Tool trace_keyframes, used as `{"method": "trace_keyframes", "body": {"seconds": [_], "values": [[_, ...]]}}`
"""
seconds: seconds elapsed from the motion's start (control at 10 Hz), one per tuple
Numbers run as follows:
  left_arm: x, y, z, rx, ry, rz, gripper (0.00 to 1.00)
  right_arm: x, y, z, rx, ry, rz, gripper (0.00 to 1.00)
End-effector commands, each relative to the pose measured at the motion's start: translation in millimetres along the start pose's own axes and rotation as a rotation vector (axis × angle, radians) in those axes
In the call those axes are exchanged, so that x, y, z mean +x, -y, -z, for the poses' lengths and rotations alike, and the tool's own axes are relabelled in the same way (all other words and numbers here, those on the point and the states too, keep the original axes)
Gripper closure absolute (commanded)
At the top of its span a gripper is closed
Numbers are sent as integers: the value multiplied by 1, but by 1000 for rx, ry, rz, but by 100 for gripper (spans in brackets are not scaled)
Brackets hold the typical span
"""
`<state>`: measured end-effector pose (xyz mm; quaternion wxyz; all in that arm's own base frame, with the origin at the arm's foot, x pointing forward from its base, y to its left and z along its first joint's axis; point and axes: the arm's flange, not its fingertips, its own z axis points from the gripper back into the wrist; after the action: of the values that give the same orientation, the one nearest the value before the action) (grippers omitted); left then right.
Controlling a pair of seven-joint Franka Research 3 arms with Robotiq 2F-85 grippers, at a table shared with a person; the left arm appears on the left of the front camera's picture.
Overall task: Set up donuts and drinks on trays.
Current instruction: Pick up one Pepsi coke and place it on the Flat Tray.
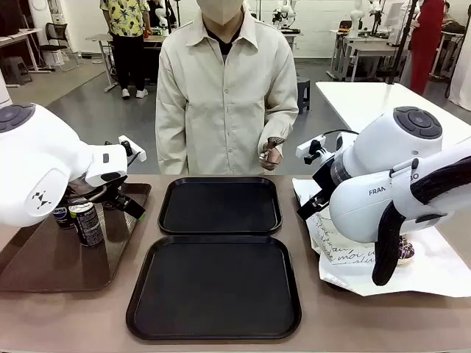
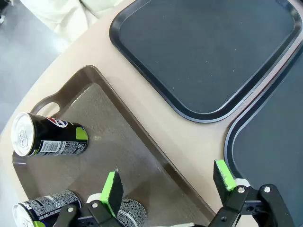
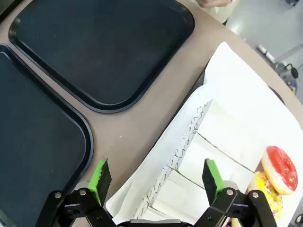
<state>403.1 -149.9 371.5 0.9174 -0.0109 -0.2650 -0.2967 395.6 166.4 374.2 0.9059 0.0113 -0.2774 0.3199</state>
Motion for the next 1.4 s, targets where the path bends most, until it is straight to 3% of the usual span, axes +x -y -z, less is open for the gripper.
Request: {"method": "trace_keyframes", "body": {"seconds": [0.0, 0.9, 1.0, 1.3], "values": [[0, 0, 0, 0, 0, 0, 0, 0, 0, 0, 0, 0, 0, 0], [0, 0, 0, 0, 0, 0, 0, 0, 0, 0, 0, 0, 0, 0], [0, 0, 0, 0, 0, 0, 0, -7, -14, -21, 129, -61, -45, 0], [-81, 45, -96, -146, -164, 64, 0, -72, -43, -114, 203, -336, 6, 0]]}}
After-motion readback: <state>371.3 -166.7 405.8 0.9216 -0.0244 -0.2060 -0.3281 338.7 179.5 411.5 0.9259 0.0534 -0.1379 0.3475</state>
